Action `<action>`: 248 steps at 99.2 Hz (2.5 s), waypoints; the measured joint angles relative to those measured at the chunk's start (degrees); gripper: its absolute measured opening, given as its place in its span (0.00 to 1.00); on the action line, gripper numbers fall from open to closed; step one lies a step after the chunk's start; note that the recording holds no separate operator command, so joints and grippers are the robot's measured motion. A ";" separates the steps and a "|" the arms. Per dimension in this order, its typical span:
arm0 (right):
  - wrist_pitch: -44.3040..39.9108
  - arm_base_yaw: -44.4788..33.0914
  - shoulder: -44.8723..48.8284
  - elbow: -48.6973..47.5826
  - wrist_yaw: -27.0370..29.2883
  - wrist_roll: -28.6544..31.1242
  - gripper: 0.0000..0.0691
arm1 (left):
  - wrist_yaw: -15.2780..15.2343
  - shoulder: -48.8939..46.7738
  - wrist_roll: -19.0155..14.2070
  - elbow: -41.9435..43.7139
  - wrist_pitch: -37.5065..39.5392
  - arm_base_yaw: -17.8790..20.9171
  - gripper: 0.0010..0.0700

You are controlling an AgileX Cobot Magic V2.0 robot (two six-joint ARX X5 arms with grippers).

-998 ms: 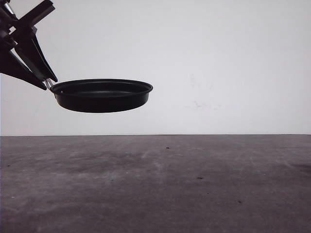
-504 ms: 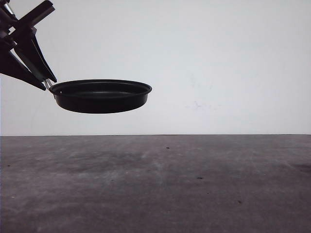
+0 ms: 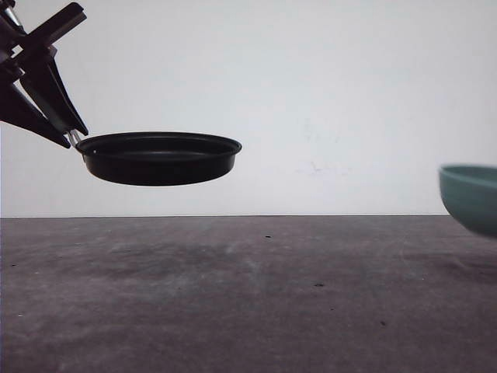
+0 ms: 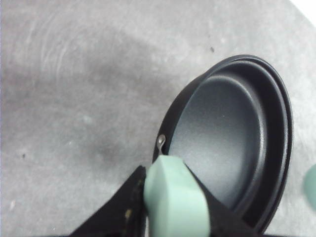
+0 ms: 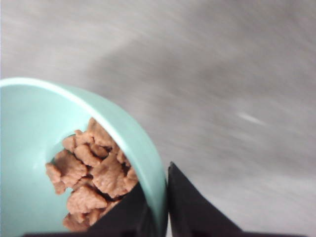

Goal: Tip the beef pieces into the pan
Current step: 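Lift the bowl with the right gripper and move it above the pan, then tilt the bowl with the right gripper to pour beef cubes into the pan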

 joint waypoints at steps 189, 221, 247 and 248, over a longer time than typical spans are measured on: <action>19.89 66.66 1.40 14.47 64.06 -24.94 0.03 | 8.52 3.48 -12.04 -0.13 -5.57 -12.92 0.07; 26.14 66.60 3.93 12.15 67.82 -29.11 0.03 | 8.15 3.48 -12.00 -0.13 -5.66 -12.92 0.07; 34.18 66.62 3.93 8.33 67.63 -40.06 0.03 | 7.67 3.48 -12.00 -0.13 -5.77 -12.11 0.07; 34.36 66.62 3.93 8.20 67.47 -40.57 0.03 | 7.65 3.48 -12.00 -0.13 -5.77 -12.04 0.07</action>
